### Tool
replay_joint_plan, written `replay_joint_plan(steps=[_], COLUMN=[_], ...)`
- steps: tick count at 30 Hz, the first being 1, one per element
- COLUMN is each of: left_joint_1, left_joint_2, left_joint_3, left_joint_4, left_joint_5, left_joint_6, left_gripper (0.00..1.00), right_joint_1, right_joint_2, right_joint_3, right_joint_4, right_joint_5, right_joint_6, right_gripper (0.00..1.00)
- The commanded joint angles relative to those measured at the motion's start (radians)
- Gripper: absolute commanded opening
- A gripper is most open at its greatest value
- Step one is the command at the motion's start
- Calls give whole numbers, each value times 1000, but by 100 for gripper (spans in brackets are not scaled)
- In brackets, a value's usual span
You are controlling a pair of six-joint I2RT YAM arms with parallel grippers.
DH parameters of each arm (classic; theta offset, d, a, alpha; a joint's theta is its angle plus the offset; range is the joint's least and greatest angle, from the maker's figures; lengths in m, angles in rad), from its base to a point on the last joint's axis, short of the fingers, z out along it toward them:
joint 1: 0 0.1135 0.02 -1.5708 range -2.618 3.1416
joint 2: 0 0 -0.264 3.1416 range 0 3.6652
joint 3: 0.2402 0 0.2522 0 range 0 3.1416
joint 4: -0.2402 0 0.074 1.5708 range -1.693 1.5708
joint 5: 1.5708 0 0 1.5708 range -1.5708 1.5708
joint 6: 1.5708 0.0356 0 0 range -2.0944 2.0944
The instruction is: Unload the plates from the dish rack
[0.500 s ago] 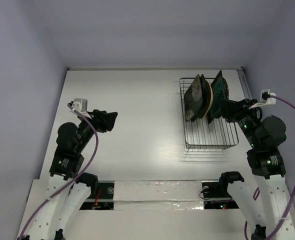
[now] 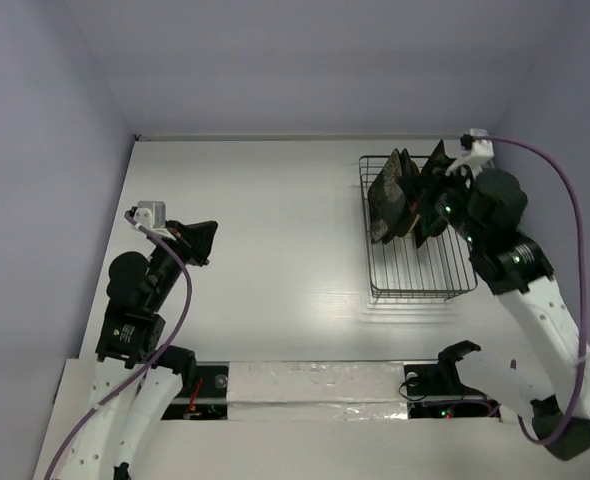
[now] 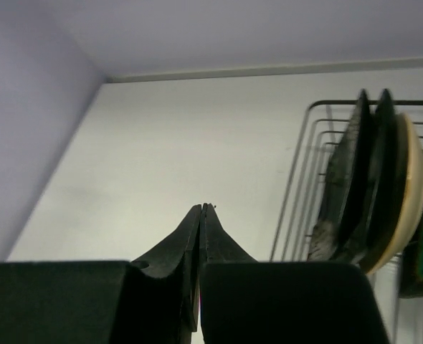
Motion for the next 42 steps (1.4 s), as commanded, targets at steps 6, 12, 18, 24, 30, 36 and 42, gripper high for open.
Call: replay_joint_plan(steps=[6, 12, 18, 24, 30, 36, 42], left_joint_1=[8, 17, 17, 17, 17, 17, 17], left_joint_2=[23, 49, 44, 43, 44, 48, 49], left_joint_3=[19, 20, 23, 20, 22, 23, 22], left_joint_4=[-26, -30, -35, -32, -34, -31, -30], left_joint_5=[-90, -61, -56, -50, -45, -46, -44], left_joint_6=[4, 9, 15, 20, 23, 23, 23], left_gripper=[0, 28, 40, 40, 40, 40, 40], right_joint_1=[41, 41, 41, 31, 21, 21, 1], right_joint_2=[331, 562, 725, 781, 762, 733, 770], right_joint_3=[246, 424, 542, 546, 527, 494, 478], right_joint_4=[-164, -270, -335, -341, -332, -301, -310], right_joint_5=[376, 498, 577, 632, 644, 647, 623], right_joint_6=[-135, -174, -189, -188, -197, -200, -198], right_gripper=[6, 34, 35, 35, 34, 34, 34])
